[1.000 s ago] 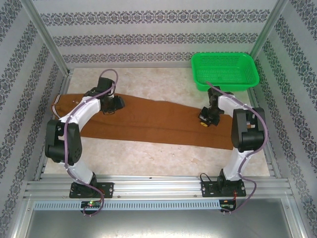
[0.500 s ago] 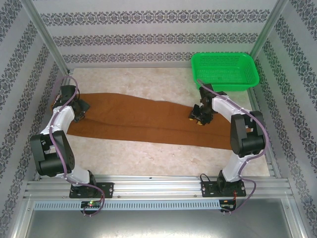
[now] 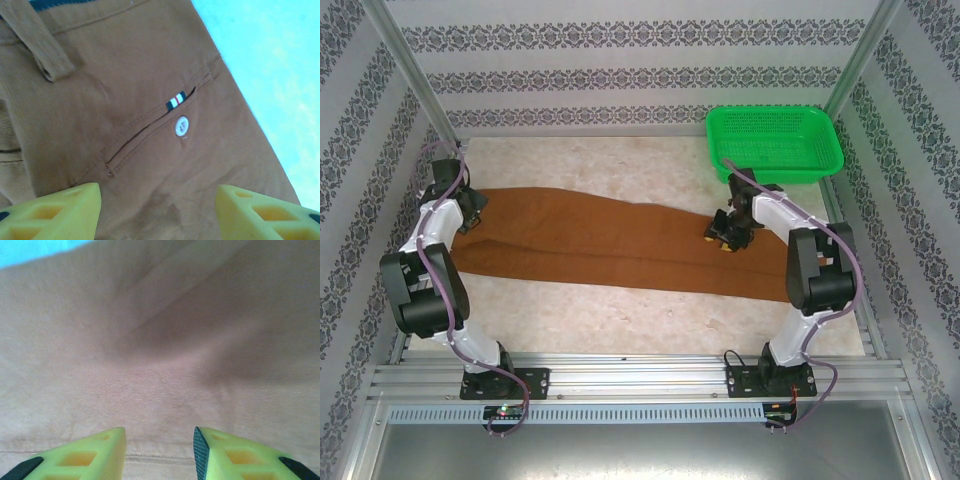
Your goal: Roll up the long pants
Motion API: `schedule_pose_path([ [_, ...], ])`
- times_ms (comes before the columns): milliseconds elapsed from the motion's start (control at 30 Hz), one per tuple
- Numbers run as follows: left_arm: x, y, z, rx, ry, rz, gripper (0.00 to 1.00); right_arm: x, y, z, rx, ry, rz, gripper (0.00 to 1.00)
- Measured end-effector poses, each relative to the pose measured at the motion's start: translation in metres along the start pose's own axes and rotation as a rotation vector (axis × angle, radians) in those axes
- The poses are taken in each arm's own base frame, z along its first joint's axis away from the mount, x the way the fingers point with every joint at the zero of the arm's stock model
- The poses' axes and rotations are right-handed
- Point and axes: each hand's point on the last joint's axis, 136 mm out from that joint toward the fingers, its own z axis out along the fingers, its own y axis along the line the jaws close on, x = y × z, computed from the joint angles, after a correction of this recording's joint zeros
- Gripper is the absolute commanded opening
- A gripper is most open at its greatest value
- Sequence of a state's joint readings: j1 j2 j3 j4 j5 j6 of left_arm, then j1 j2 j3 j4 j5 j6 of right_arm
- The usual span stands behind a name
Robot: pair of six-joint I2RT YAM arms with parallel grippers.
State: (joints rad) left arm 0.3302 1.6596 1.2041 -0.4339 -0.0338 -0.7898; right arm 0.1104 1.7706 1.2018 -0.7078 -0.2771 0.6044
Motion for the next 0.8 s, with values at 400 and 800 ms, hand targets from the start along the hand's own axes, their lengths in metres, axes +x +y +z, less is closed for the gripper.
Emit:
schedule_pose_path([
  [400,0.031,0.024,-0.002,-0.005,0.081,0.005,0.64,0.002,-0.011,-0.02,-0.019,-0.04,0.017,0.43],
  [800,0.047,0.03,-0.028,0.037,0.115,0.043,0.65,0.006,-0.01,-0.013,-0.041,-0.029,0.014,0.44],
])
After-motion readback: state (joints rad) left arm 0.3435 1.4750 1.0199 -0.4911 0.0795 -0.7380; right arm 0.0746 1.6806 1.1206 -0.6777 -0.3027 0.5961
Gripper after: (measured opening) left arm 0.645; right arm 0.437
